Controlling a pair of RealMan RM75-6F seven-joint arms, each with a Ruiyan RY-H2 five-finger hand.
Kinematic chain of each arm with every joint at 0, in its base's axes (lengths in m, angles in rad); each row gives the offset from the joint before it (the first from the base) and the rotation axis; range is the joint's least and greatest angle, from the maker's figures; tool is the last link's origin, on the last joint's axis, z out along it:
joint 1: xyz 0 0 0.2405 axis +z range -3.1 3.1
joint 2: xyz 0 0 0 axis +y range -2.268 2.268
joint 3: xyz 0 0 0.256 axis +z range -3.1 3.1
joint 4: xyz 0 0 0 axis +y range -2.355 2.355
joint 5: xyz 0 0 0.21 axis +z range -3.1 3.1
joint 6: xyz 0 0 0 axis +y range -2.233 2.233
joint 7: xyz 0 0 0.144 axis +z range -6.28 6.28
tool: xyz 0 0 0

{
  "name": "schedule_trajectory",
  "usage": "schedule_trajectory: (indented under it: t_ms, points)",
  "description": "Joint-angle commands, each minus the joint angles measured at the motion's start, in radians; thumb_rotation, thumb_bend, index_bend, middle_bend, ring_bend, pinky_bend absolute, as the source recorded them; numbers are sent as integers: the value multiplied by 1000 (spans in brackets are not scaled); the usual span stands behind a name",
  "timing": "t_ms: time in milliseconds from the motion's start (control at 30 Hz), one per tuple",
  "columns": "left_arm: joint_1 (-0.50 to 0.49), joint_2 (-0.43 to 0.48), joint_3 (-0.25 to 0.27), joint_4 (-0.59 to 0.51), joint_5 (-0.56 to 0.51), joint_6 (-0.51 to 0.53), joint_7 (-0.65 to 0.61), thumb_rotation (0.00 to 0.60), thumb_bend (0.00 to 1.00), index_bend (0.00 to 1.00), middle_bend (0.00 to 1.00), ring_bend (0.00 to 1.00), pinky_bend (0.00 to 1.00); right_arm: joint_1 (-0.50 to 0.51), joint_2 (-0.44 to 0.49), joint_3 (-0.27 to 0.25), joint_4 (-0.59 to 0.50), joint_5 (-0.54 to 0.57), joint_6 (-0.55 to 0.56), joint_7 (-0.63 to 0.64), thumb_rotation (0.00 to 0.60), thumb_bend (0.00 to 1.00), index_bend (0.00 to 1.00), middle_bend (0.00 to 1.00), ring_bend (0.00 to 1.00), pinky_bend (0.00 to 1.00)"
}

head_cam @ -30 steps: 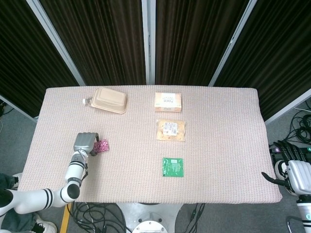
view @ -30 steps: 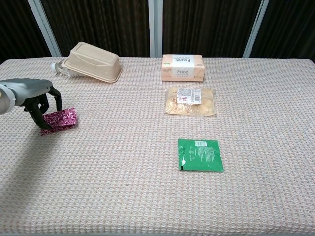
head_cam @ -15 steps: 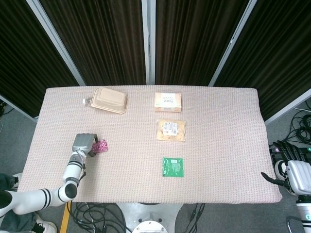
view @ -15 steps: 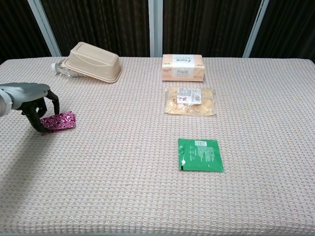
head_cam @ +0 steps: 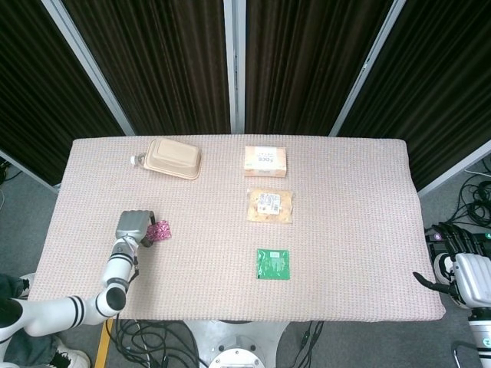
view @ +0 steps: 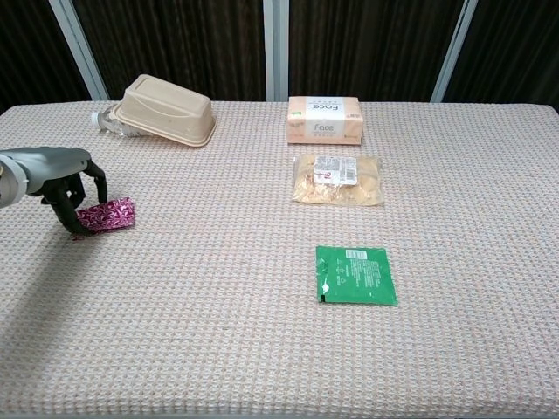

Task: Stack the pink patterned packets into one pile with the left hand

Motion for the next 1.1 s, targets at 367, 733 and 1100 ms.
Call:
schedule_trajectory:
  t_ms: [367,733,1100]
  points:
    - [1,0,8,0,0,1,6,600,242,468,888,837,978,-1,-2,-1,4,1,-1,3,465,61,113,78,0,0]
    - [-2,-3,5,8,-8,-1,8,600,235,449,887,837,978,-3,2,-2,-1,2,1,-1,465,60,113,79,0,0]
    - [-4,-2,9,0,-14,2,19,600,230,439,887,837,978,-3,0,-2,2,2,0,3,472,59,112,79,0,0]
